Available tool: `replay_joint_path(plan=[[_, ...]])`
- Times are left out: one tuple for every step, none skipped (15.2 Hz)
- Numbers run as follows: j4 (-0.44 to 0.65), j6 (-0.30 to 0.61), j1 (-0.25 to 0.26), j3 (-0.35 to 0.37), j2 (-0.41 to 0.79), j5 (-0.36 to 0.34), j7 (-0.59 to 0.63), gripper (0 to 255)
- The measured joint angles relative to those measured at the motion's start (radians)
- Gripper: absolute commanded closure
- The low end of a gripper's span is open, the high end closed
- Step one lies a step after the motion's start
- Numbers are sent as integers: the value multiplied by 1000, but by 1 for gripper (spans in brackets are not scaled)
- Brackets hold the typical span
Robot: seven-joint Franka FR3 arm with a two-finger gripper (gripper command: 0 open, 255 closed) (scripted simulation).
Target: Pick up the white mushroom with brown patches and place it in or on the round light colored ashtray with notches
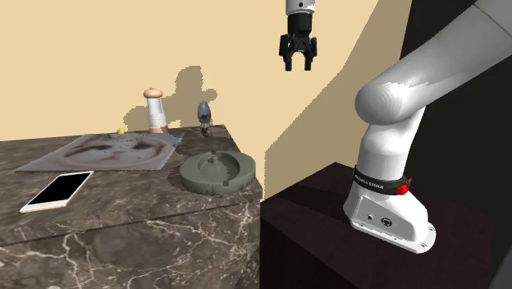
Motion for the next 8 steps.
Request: replay_joint_path(plan=[[0, 0, 0, 0, 0, 0, 0, 0], [1, 12, 3, 2, 12, 10, 7, 0], [-4, 31, 7, 4, 25, 23, 14, 0], [-5, 51, 12, 7, 42, 40, 24, 0], [-6, 82, 21, 16, 69, 62, 40, 0], [0, 103, 28, 20, 93, 82, 51, 0], [7, 129, 36, 26, 123, 103, 64, 0], [7, 157, 41, 26, 147, 121, 69, 0]])
